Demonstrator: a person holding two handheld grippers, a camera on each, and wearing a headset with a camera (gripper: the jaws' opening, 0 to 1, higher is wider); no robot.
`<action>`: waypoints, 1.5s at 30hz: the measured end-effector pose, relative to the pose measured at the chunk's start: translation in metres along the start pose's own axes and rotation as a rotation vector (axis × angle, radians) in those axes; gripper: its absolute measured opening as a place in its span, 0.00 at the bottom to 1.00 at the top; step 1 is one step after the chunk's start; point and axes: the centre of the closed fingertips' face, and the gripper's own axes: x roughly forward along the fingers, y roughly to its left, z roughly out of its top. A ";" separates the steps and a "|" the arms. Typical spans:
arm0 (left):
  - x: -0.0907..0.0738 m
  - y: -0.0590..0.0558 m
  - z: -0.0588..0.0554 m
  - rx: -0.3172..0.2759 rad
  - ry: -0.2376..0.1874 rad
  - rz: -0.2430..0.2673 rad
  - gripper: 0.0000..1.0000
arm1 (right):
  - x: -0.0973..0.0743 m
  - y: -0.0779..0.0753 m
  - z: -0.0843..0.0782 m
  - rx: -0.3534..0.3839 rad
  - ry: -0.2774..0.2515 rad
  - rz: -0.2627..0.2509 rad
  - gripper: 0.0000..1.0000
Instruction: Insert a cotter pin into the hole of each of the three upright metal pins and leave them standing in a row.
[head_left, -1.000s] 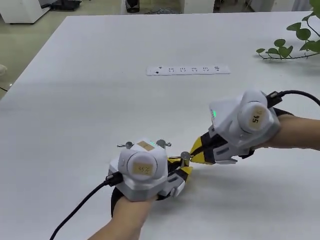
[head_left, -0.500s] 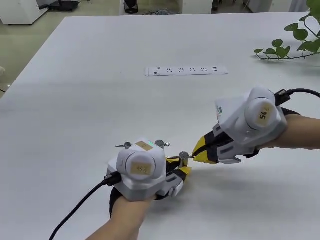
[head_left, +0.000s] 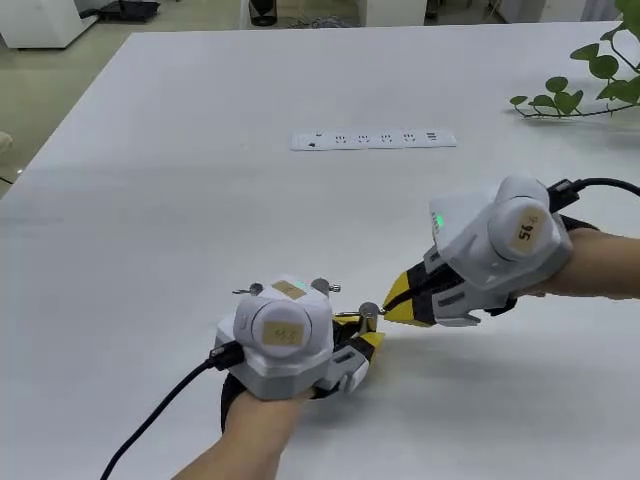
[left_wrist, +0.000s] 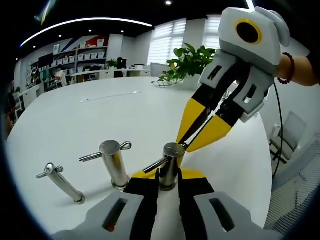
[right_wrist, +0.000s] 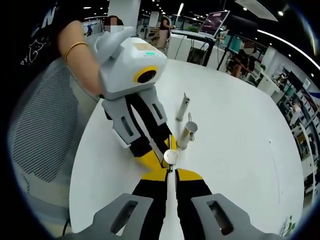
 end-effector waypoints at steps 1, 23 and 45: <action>0.000 0.000 0.000 0.000 0.000 0.001 0.12 | 0.000 0.000 0.000 0.004 -0.002 0.000 0.08; -0.021 -0.002 -0.003 0.034 0.021 -0.004 0.34 | 0.016 0.002 0.011 0.240 -0.084 0.018 0.10; -0.043 0.000 0.007 0.007 -0.007 -0.011 0.43 | 0.020 -0.002 0.014 0.265 -0.113 0.028 0.08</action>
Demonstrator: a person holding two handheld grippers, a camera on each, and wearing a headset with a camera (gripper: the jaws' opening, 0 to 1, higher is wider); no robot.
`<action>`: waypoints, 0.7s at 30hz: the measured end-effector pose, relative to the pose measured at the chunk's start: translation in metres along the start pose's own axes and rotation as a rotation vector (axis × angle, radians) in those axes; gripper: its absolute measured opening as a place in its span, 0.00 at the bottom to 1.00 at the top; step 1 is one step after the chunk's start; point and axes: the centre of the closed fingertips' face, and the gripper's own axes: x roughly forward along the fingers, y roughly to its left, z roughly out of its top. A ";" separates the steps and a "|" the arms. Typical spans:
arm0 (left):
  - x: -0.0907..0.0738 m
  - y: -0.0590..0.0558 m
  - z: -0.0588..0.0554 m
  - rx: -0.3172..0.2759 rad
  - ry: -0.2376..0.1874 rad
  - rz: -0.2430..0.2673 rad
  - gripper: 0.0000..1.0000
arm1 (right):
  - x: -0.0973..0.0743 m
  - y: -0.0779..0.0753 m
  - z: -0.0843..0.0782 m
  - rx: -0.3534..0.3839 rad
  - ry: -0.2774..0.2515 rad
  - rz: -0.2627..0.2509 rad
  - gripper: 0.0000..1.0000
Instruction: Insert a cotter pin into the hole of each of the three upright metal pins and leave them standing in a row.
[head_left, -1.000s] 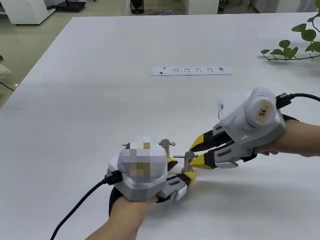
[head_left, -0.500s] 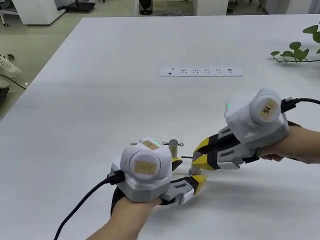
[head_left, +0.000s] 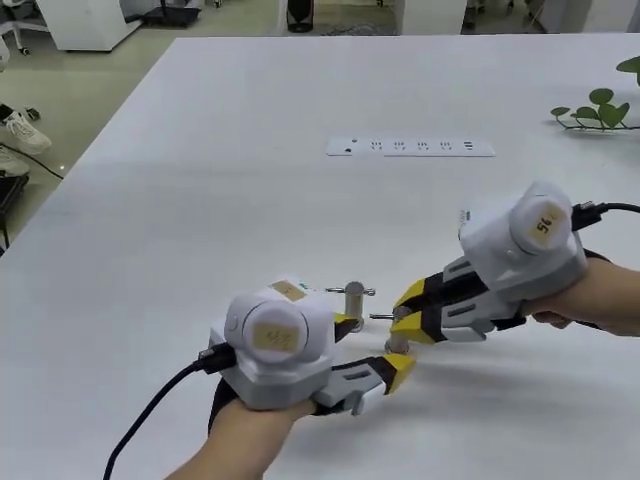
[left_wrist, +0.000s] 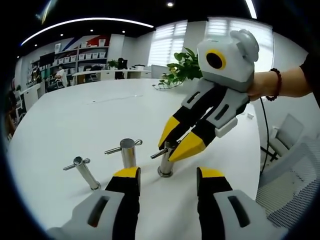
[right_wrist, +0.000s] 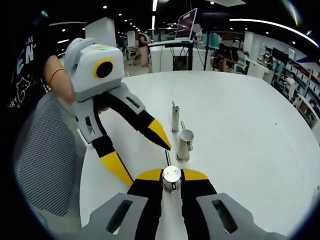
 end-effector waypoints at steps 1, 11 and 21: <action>-0.002 -0.001 0.001 -0.001 -0.004 -0.002 0.43 | 0.000 0.000 0.000 -0.002 0.000 -0.002 0.08; -0.013 0.001 0.008 0.018 -0.028 0.009 0.45 | -0.006 -0.010 0.002 -0.012 0.014 -0.013 0.08; -0.027 0.004 0.017 0.032 -0.043 0.024 0.47 | -0.010 -0.024 -0.003 -0.008 0.034 -0.025 0.08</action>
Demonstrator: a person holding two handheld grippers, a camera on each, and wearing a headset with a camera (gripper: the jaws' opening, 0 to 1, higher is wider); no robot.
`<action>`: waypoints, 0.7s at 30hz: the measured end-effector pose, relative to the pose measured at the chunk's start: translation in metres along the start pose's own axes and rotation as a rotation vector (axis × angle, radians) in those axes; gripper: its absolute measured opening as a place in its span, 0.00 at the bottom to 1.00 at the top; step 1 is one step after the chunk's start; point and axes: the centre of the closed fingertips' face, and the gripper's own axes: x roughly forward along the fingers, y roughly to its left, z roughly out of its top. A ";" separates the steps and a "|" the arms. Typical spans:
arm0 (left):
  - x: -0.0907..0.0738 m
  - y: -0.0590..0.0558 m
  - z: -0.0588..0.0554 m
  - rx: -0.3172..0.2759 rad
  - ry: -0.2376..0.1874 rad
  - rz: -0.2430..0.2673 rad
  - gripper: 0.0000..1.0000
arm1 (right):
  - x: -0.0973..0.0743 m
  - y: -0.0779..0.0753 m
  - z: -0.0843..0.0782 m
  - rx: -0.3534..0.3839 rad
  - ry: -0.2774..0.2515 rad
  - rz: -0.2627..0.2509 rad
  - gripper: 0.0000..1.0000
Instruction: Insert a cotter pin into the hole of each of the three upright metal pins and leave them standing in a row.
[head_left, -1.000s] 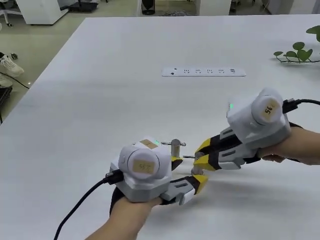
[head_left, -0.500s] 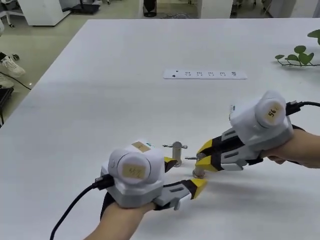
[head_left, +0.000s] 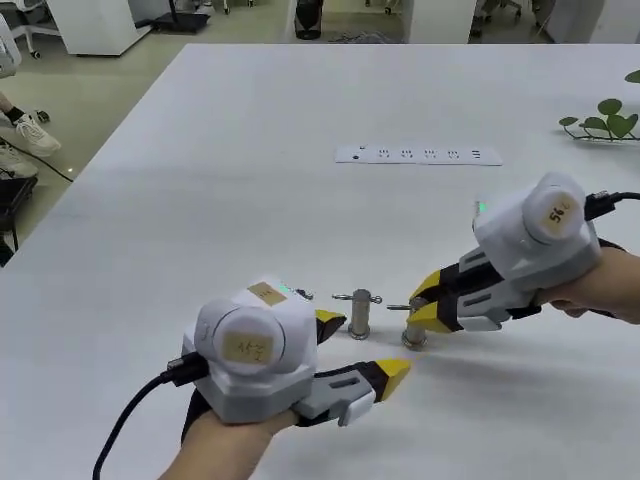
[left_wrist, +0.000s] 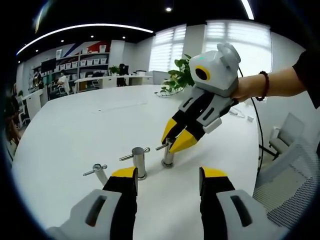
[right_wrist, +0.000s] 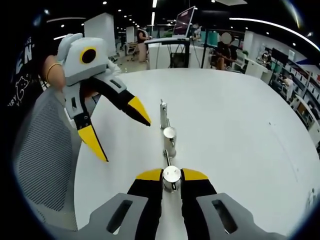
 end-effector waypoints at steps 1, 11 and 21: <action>-0.002 0.001 0.001 0.019 0.001 0.009 0.47 | 0.000 -0.001 -0.001 0.004 0.002 0.000 0.08; -0.024 0.010 0.010 0.016 -0.023 0.027 0.52 | -0.002 -0.007 -0.006 0.012 0.020 0.000 0.08; -0.047 0.027 0.010 0.009 -0.020 0.048 0.65 | -0.004 -0.009 -0.008 0.019 0.017 0.019 0.08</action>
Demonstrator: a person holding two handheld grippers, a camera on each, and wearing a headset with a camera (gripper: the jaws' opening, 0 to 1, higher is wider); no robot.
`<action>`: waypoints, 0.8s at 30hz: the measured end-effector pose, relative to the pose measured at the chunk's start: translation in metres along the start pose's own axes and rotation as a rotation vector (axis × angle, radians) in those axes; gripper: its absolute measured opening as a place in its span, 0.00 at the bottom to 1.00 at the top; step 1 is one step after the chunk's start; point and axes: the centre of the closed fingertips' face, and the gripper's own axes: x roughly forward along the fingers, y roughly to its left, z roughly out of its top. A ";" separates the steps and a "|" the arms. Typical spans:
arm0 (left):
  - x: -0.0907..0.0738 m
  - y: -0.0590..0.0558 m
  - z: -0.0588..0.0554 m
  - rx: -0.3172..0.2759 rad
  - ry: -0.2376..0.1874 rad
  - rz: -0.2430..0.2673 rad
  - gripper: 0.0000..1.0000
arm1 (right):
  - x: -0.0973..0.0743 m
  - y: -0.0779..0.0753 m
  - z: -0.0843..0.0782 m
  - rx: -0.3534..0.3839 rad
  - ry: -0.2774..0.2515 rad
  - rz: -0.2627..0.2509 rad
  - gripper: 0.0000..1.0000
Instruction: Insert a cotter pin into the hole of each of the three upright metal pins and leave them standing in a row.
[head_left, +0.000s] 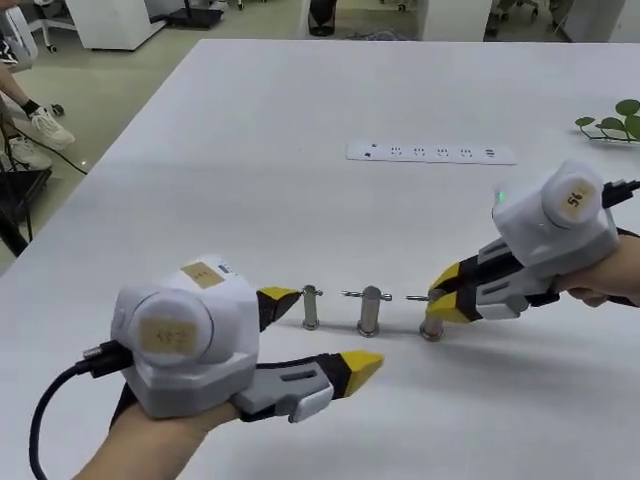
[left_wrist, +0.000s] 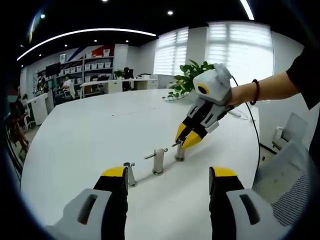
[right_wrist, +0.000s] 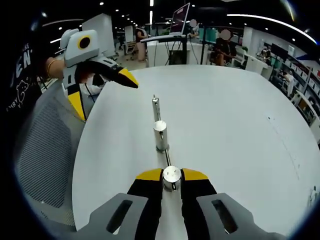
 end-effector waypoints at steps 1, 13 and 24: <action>-0.002 0.001 0.000 0.001 -0.002 0.002 0.67 | 0.000 0.000 0.000 0.004 0.001 0.002 0.08; -0.010 0.017 -0.005 0.003 0.008 0.024 0.84 | -0.001 0.001 -0.001 -0.007 0.001 0.029 0.08; -0.006 0.019 -0.013 -0.001 0.034 0.027 0.94 | 0.000 0.002 -0.002 -0.019 0.001 0.045 0.09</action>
